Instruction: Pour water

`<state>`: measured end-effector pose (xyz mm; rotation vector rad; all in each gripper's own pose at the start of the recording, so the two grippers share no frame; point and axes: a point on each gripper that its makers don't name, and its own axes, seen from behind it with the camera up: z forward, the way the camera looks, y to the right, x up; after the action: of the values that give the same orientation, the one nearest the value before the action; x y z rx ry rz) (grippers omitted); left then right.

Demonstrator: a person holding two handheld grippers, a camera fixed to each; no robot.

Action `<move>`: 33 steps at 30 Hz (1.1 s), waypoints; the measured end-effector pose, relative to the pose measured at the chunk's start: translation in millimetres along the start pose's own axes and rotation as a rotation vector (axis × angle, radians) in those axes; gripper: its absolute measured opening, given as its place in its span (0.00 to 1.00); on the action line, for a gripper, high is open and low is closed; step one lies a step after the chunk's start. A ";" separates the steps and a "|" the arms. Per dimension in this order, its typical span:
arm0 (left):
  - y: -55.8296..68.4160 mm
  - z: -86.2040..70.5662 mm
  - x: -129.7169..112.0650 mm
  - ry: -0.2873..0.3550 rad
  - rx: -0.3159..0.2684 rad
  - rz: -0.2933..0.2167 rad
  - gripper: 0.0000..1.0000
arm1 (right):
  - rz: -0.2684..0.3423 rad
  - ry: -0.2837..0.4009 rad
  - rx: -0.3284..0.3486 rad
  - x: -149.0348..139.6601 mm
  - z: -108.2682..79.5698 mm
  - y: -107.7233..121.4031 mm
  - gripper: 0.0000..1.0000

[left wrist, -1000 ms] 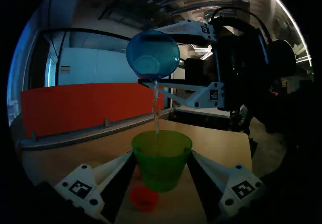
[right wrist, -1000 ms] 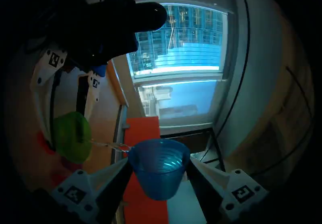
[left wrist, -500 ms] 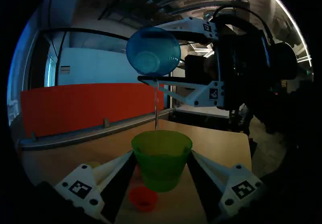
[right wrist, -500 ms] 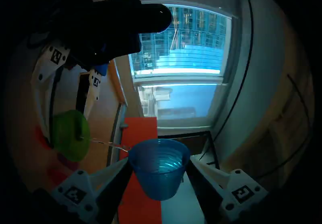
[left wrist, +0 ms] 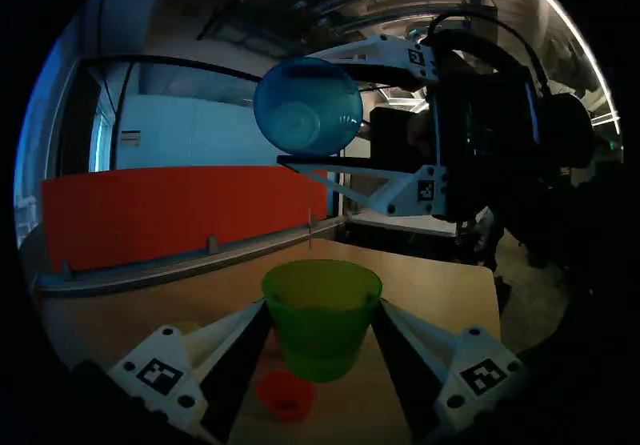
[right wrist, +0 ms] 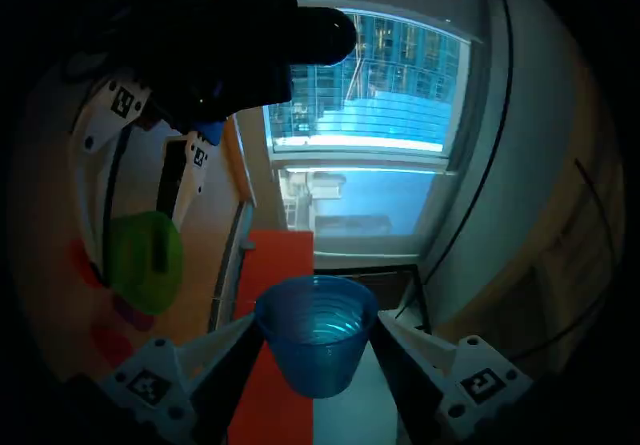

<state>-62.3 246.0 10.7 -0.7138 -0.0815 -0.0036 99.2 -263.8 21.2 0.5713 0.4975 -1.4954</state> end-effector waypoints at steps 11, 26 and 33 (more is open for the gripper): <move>-0.2 -2.3 3.4 0.009 0.002 -0.006 0.84 | -0.016 0.006 0.000 7.4 1.5 -3.0 0.89; 1.9 -6.9 5.4 0.011 0.005 -0.005 0.84 | 0.107 0.022 0.006 4.5 -2.9 -7.5 0.89; -0.1 -7.8 6.8 0.010 0.010 -0.003 0.84 | 0.296 0.033 -0.012 -0.1 -8.7 -3.6 0.89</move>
<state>-55.0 240.9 5.4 -0.7033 -0.0728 -0.0095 95.9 -258.2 14.3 0.6324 0.4269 -1.2029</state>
